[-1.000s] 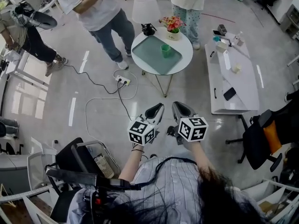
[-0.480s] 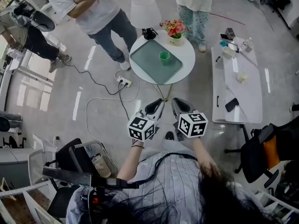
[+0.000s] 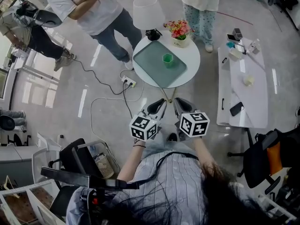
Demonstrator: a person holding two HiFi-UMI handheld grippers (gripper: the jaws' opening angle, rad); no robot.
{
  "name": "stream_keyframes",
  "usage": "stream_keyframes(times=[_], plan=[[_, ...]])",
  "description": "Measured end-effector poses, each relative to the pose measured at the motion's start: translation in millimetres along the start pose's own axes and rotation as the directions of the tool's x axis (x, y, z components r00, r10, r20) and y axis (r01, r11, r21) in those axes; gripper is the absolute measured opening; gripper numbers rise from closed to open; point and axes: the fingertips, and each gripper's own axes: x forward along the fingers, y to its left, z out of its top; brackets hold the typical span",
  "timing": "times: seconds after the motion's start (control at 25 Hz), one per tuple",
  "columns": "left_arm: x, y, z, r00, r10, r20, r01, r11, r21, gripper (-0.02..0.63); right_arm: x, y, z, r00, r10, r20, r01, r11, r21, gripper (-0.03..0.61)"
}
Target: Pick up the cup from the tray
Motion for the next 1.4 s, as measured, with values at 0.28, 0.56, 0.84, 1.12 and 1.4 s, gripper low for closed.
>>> stream_keyframes(times=[0.28, 0.56, 0.84, 1.12, 1.4], plan=[[27, 28, 7, 1.000, -0.009, -0.011, 0.008, 1.000, -0.012, 0.018, 24, -17, 13, 1.000, -0.022, -0.002, 0.022, 1.000, 0.013, 0.043], [68, 72, 20, 0.998, -0.051, -0.045, 0.050, 0.998, -0.024, 0.047, 67, -38, 40, 0.998, -0.065, -0.008, 0.065, 0.998, 0.014, 0.043], [107, 109, 30, 0.989, -0.108, -0.102, 0.106, 0.994, -0.020, 0.105, 104, -62, 67, 0.993, -0.120, -0.002, 0.120, 0.991, 0.060, 0.043], [140, 152, 16, 0.977, -0.127, -0.171, 0.122, 0.992, -0.041, 0.153, 133, -80, 77, 0.987, -0.161, -0.024, 0.162, 0.983, 0.084, 0.043], [173, 180, -20, 0.945, -0.154, -0.288, 0.154, 0.988, -0.022, 0.209, 147, -97, 78, 0.977, -0.206, -0.049, 0.210, 0.970, 0.124, 0.043]])
